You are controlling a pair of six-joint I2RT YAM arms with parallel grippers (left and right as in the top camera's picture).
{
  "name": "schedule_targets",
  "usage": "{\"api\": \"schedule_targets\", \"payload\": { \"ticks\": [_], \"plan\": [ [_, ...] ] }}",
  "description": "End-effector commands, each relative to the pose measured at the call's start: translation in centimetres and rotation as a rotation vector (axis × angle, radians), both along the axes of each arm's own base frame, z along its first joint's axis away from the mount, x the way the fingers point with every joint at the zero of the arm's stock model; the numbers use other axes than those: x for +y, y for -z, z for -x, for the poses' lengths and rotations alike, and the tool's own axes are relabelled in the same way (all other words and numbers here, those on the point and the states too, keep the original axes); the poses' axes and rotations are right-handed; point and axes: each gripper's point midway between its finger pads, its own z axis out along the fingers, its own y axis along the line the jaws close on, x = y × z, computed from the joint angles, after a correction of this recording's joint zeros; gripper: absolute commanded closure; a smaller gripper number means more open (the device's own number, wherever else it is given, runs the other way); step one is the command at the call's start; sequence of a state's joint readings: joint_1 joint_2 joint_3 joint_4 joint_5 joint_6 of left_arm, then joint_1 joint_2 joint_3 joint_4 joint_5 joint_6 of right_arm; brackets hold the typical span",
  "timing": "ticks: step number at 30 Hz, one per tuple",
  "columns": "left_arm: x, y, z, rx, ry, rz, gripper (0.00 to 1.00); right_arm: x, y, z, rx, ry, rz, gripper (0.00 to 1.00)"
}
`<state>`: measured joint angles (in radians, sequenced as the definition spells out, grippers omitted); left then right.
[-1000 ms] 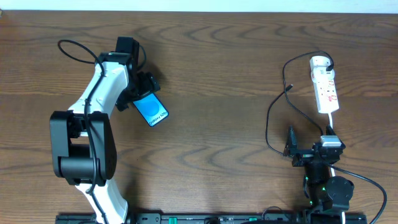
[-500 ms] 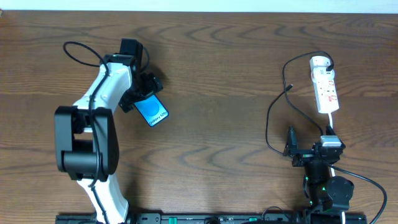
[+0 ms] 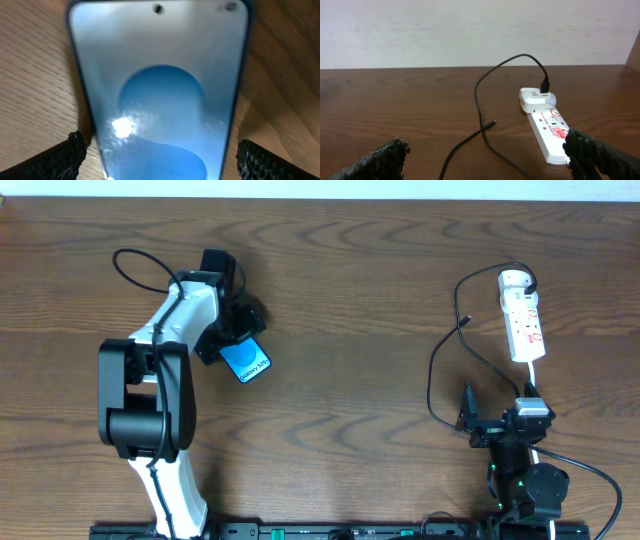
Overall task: Plug charger to phone and switch on socket
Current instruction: 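Close the left gripper on the phone's long edge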
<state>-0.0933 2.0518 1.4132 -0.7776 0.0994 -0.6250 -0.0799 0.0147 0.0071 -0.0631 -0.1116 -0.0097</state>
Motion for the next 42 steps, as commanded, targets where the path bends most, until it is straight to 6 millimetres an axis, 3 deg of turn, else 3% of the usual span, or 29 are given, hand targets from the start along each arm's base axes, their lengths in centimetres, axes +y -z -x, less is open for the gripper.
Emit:
{"api": "schedule_targets", "payload": {
  "ticks": [1,7,29,42],
  "plan": [
    [-0.4,1.0,0.6,0.028,-0.006,-0.038,0.02,0.1,0.0,0.0,-0.002,-0.003,0.011,0.01],
    [-0.1,2.6,1.2,0.073,-0.076,-0.065,0.02,0.1,0.0,0.0,-0.002,-0.003,0.011,0.01],
    [1.0,2.6,1.1,0.065,-0.160,-0.114,0.01,0.1,0.0,0.0,-0.002,-0.004,0.011,0.01],
    [1.2,2.6,1.1,0.065,-0.147,-0.122,0.13,0.1,0.0,0.0,-0.002,-0.003,0.011,0.01]
  ]
}}
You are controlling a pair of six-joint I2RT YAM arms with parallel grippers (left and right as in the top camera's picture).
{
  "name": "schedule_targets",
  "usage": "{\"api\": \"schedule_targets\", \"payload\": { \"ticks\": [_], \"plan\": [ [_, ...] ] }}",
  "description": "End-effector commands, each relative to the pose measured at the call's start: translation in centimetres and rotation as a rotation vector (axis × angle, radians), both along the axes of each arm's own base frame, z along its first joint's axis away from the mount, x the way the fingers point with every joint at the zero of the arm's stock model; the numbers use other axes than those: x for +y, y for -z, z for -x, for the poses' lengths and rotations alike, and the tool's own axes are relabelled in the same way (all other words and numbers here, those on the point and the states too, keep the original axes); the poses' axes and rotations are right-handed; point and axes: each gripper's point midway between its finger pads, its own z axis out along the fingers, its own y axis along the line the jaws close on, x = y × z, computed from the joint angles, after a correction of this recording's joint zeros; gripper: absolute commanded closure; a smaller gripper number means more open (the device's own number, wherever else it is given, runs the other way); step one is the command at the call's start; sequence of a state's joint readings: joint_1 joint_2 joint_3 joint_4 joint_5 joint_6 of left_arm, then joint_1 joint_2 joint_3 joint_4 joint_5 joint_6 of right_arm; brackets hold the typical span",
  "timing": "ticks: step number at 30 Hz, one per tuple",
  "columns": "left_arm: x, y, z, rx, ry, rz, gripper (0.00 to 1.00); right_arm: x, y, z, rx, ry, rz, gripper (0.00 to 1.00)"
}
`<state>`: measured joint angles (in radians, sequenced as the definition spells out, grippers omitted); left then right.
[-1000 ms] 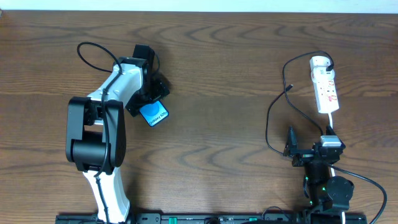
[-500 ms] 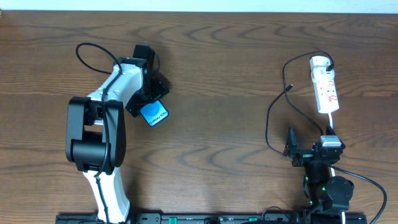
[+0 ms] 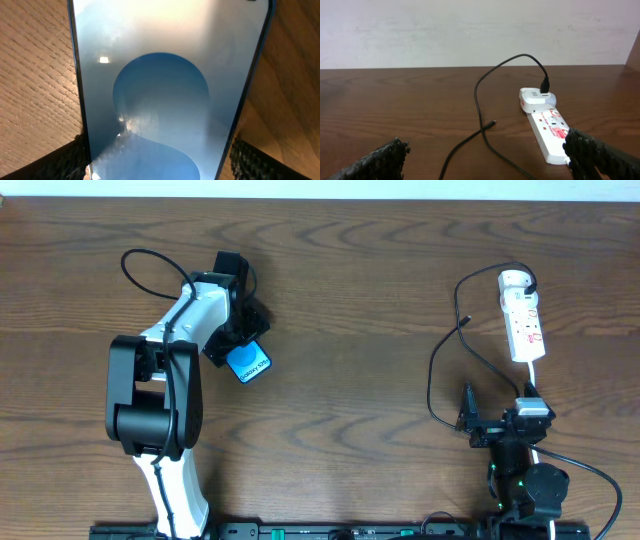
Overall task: Plug charger to phone and switch on socket
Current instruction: 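Close the left gripper on the phone's long edge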
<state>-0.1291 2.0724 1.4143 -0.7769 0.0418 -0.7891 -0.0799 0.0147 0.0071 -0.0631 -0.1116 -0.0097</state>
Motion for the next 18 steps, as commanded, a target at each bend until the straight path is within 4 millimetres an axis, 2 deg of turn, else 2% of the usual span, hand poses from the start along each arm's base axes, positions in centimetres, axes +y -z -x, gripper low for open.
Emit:
{"api": "schedule_targets", "payload": {
  "ticks": [1,7,9,18],
  "plan": [
    [1.58,1.88,0.82,0.053,-0.012,-0.069,0.14,0.10,0.00,0.03,-0.002,-0.003,0.011,0.01],
    [1.58,1.88,0.83,0.054,0.001,-0.069,0.21,0.10,0.00,0.03,-0.002,-0.003,0.011,0.01],
    [1.58,1.88,0.85,0.056,0.022,-0.069,0.29,0.10,0.00,0.03,-0.002,-0.003,0.011,0.01],
    [1.61,1.34,1.14,0.063,0.030,-0.069,0.33,0.10,0.00,0.03,-0.002,-0.003,0.011,0.01]
  ]
}}
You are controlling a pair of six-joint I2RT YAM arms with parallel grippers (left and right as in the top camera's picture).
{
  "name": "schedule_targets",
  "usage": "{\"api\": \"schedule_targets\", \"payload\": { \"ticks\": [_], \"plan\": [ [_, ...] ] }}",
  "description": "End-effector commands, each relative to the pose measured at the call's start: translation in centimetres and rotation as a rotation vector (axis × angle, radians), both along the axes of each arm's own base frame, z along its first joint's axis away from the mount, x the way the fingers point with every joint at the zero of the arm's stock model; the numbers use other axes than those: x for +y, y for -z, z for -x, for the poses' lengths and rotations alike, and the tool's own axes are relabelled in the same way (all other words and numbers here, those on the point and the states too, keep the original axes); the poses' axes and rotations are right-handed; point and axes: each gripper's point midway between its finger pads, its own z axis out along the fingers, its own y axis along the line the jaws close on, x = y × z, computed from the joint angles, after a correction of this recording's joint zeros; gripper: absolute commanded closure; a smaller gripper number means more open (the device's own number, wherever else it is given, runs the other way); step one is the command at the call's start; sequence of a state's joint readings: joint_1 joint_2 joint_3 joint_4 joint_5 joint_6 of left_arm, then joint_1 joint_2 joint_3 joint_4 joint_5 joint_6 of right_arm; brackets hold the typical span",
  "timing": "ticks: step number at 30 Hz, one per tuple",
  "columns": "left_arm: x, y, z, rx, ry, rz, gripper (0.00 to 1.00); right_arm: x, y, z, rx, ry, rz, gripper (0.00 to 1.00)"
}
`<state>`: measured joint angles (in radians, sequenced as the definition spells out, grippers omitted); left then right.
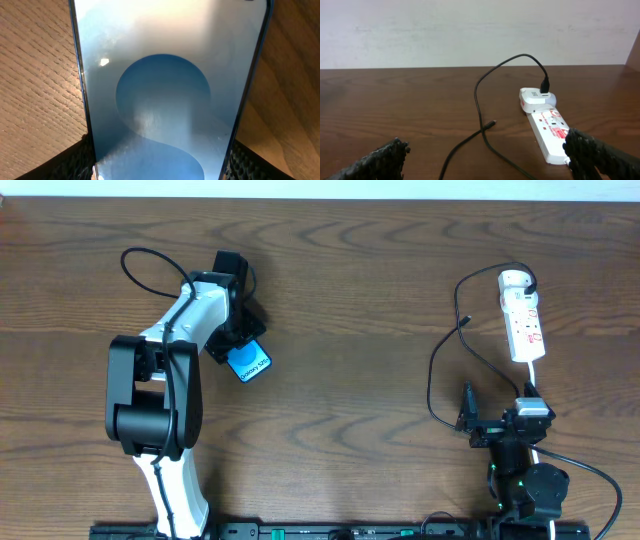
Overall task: Plug charger to phone and switch on socket
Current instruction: 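Close the left gripper on the phone's long edge, then lift the phone with the left gripper and tilt it upright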
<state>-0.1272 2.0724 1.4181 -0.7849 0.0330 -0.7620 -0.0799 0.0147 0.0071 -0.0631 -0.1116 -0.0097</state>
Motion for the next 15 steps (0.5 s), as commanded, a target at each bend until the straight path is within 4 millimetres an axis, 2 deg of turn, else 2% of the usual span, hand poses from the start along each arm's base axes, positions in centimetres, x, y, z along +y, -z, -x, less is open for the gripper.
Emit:
{"api": "schedule_targets", "payload": {
  "ticks": [1,10,13,15],
  "plan": [
    [1.3,1.2,1.0,0.053,0.020,-0.057,0.33,0.1,0.0,0.0,-0.001,-0.003,0.011,0.01],
    [0.9,-2.1,0.8,-0.005,0.054,-0.027,0.34,0.1,0.0,0.0,-0.001,-0.003,0.011,0.01],
    [0.0,-3.7,0.5,-0.041,0.090,0.023,0.33,0.1,0.0,0.0,-0.002,-0.003,0.011,0.01],
    [-0.6,-5.4,0.7,-0.069,0.092,0.059,0.33,0.1,0.0,0.0,-0.001,-0.003,0.011,0.01]
  ]
}}
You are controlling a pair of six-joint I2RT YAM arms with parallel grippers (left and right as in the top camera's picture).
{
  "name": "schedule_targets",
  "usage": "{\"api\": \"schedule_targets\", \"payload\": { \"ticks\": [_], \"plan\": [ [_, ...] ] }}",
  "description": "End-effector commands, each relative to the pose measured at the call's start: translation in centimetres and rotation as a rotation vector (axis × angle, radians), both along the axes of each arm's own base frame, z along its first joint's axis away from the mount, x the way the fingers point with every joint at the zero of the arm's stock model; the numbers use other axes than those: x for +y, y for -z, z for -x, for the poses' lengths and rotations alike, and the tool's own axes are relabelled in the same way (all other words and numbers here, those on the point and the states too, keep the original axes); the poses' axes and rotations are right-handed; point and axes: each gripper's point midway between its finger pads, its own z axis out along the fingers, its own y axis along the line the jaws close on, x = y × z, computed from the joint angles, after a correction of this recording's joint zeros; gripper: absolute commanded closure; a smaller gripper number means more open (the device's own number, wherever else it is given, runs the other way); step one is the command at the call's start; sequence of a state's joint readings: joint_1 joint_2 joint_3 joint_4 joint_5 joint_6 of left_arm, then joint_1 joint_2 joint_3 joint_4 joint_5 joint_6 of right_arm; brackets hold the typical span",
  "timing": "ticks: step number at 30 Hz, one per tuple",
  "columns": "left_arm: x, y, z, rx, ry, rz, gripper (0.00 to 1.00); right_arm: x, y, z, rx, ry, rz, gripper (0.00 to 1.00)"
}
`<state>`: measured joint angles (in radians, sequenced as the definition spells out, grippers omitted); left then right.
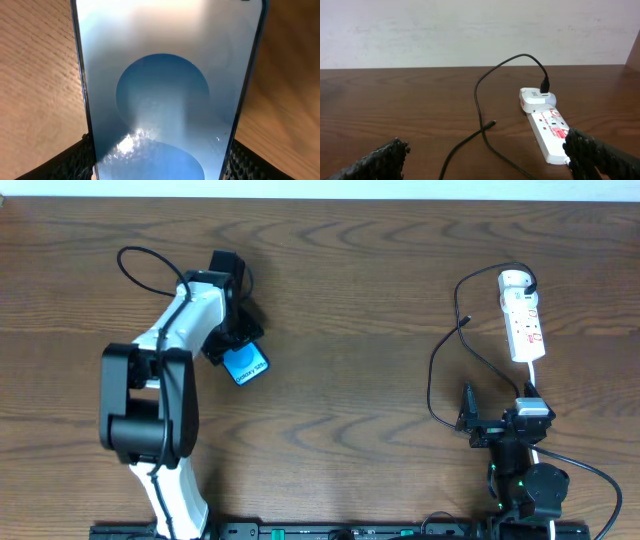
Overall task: Plug charger to phone and switch on socket
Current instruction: 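Lift the phone with the left gripper and tilt it upright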
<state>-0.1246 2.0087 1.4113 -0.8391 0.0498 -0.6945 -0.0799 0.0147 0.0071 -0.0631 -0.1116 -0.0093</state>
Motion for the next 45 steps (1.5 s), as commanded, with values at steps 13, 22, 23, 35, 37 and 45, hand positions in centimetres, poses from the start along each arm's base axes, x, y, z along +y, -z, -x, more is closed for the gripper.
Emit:
{"api": "schedule_targets", "payload": {
  "ticks": [13,22,23,35,37,45],
  "plan": [
    [-8.0,-8.1,1.8,-0.059,0.100,0.492,0.33,0.1,0.0,0.0,-0.002,-0.003,0.011,0.01],
    [-14.7,-10.7,4.2,0.007,0.205,0.760,0.33,0.1,0.0,0.0,-0.002,-0.003,0.011,0.01],
    [-15.4,-10.9,4.6,0.019,0.208,0.779,0.34,0.1,0.0,0.0,-0.002,-0.003,0.011,0.01],
    [-22.4,-15.5,5.9,0.088,0.225,1.087,0.33,0.1,0.0,0.0,-0.002,-0.003,0.011,0.01],
    [-22.9,-16.3,5.9,0.107,0.206,1.130,0.33,0.1,0.0,0.0,-0.001,-0.003,0.011,0.01],
    [-23.1,-16.6,5.7,0.148,0.140,1.146,0.34,0.1,0.0,0.0,-0.002,-0.003,0.011,0.01]
  ]
}}
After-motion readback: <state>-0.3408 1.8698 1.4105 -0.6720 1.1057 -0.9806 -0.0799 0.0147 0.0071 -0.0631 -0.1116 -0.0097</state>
